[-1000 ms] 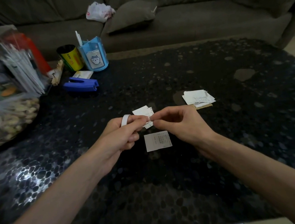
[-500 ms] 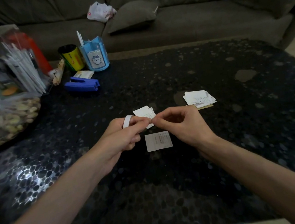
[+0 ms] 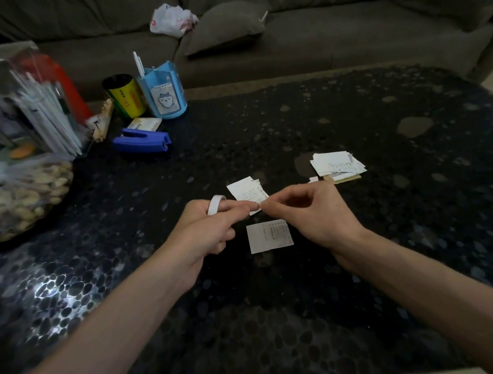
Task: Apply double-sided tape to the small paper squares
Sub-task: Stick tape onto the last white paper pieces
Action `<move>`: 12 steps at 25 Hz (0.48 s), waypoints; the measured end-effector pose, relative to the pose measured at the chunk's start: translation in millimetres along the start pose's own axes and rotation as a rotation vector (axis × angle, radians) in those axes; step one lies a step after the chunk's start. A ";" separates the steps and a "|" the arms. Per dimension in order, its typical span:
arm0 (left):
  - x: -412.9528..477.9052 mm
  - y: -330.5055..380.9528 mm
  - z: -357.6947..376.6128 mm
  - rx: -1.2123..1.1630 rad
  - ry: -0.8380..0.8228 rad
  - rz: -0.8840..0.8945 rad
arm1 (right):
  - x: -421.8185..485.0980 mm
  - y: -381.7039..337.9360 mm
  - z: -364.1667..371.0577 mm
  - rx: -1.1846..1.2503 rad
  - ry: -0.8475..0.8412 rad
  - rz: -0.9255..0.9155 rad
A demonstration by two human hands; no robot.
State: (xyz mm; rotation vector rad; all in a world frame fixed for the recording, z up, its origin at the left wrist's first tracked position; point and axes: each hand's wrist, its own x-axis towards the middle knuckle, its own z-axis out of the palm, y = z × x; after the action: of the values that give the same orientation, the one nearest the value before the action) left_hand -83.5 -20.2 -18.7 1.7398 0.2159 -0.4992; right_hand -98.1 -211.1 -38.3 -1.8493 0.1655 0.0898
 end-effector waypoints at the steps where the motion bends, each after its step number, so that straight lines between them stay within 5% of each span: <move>1: -0.2 0.3 -0.4 0.026 0.018 -0.009 | -1.1 0.3 1.2 -0.011 0.000 0.010; 12: 0.0 -0.9 -3.3 0.139 0.031 -0.020 | -5.6 5.1 8.4 -0.039 0.030 0.060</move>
State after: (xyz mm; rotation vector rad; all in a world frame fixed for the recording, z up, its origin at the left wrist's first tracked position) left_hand -83.2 -16.8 -18.9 1.8835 0.2252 -0.5129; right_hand -104.3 -204.1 -44.6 -1.8853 0.2417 0.1083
